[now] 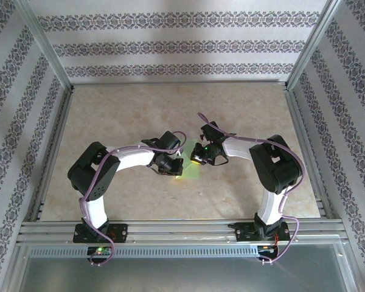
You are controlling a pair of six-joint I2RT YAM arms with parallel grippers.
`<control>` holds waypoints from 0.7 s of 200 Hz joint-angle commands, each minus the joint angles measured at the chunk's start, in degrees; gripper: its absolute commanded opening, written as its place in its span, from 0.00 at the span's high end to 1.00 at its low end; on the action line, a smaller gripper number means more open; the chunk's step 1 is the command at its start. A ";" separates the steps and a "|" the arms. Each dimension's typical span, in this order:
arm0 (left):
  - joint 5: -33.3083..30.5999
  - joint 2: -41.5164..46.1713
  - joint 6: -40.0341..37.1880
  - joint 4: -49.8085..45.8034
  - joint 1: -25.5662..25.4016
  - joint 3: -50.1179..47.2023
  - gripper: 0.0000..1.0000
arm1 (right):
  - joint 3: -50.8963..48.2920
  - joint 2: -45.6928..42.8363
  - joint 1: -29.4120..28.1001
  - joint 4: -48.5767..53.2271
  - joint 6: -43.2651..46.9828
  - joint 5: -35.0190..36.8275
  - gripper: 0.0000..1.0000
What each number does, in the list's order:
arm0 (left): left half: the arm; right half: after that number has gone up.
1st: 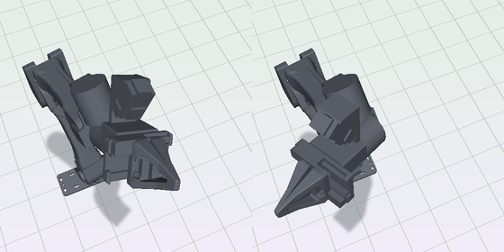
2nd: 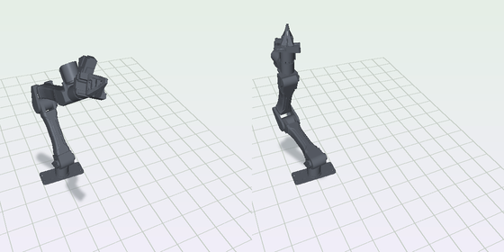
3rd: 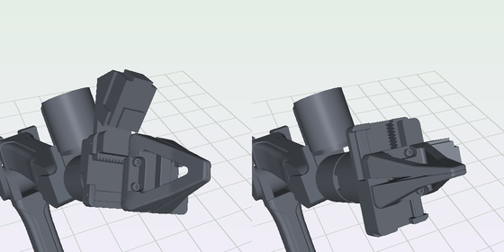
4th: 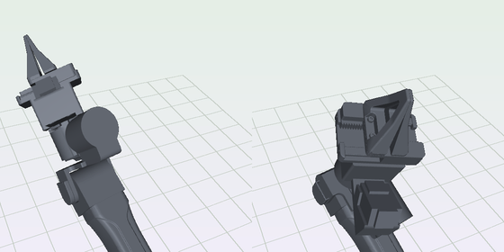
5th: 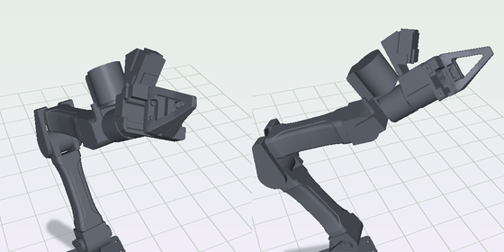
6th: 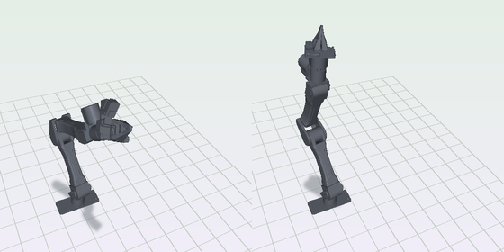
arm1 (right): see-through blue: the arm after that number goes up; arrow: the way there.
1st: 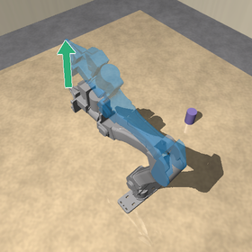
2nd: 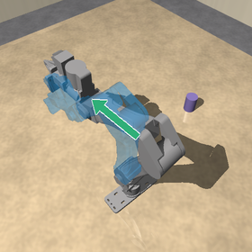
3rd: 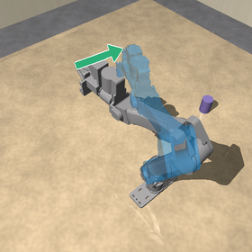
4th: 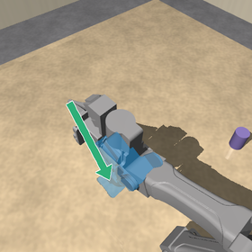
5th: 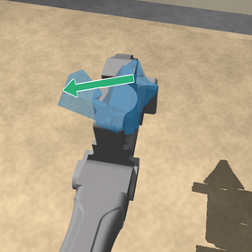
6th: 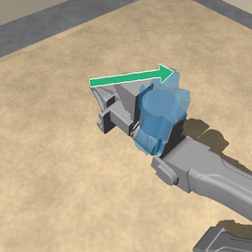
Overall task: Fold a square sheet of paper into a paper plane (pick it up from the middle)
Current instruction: Fold the triangle a second time at the center of the table.
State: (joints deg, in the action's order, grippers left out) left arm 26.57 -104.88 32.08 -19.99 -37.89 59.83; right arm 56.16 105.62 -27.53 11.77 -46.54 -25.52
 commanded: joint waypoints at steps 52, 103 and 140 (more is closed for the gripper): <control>-2.95 3.27 -4.21 -11.54 -0.01 -2.13 0.98 | -1.95 4.68 0.11 6.97 -0.20 7.59 0.93; -2.70 6.52 -1.97 -8.55 0.32 2.04 0.98 | -1.58 1.45 0.02 1.74 -0.21 2.91 0.90; -6.81 9.48 3.19 -2.92 0.95 2.75 0.95 | 0.17 -5.75 0.45 -4.44 -1.64 -1.95 0.79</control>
State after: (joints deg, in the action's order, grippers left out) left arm 23.49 -98.35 31.48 -26.79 -37.76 61.25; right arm 56.29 104.86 -27.53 10.55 -46.92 -26.46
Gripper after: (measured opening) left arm 0.047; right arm 0.178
